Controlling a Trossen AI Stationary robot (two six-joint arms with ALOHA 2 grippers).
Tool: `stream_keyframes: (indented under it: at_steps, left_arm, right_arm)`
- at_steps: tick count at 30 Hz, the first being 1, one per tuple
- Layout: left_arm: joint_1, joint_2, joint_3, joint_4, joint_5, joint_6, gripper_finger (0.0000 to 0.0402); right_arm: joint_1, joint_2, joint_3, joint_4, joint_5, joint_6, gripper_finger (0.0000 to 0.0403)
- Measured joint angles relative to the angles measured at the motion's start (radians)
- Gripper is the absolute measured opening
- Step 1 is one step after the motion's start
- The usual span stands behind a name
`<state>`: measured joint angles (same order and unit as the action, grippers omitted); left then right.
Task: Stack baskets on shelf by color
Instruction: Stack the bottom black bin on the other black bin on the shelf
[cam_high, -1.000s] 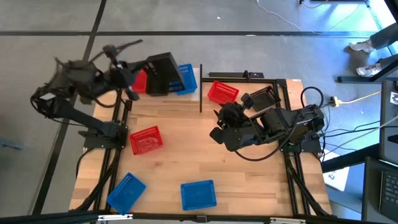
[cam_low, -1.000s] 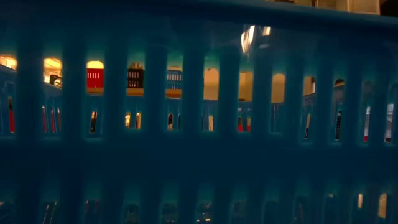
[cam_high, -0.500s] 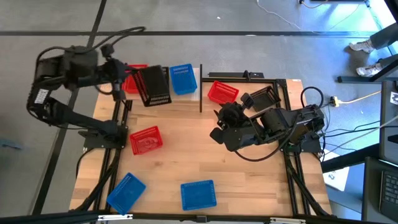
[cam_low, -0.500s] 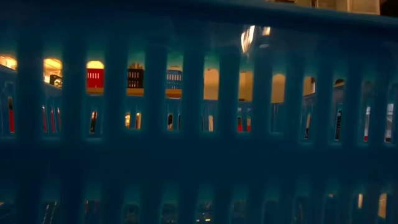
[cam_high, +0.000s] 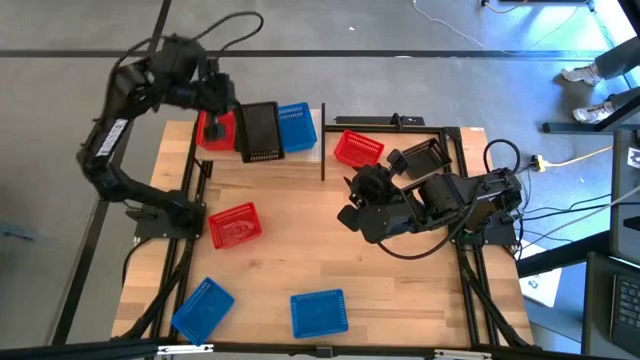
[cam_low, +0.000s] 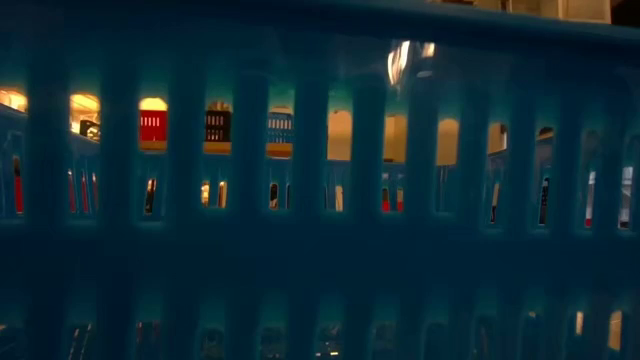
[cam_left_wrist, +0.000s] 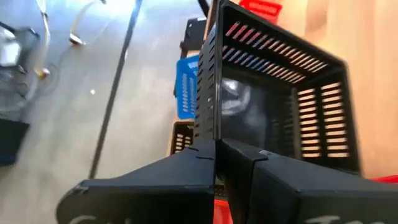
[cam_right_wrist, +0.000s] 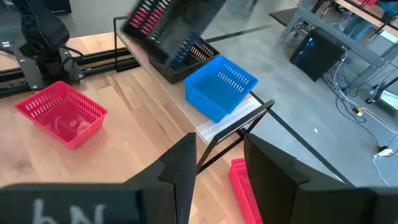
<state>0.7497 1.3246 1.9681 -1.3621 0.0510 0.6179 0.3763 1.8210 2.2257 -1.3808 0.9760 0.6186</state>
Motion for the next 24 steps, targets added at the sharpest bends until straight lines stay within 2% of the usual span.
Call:
stream_keyframes:
  at_steps: [3,7,11,24]
  left_arm:
    - [0.108,0.032,0.007,-0.017,0.064,0.051,0.0000]
    - [0.205,0.072,0.006,-0.083,0.093,0.121,0.0000]
    - [0.244,0.095,0.002,-0.073,0.200,0.126,0.0000]
    - [0.274,0.095,0.003,-0.095,0.206,0.118,0.0000]
  right_arm:
    - [0.000,0.000,0.000,0.000,0.000,0.005,0.0135]
    - [0.000,0.000,0.000,0.000,0.000,0.006,0.0135]
    - [0.000,0.000,0.000,0.000,0.000,0.006,0.0135]
    - [0.000,0.000,0.000,0.001,0.000,0.006,0.0135]
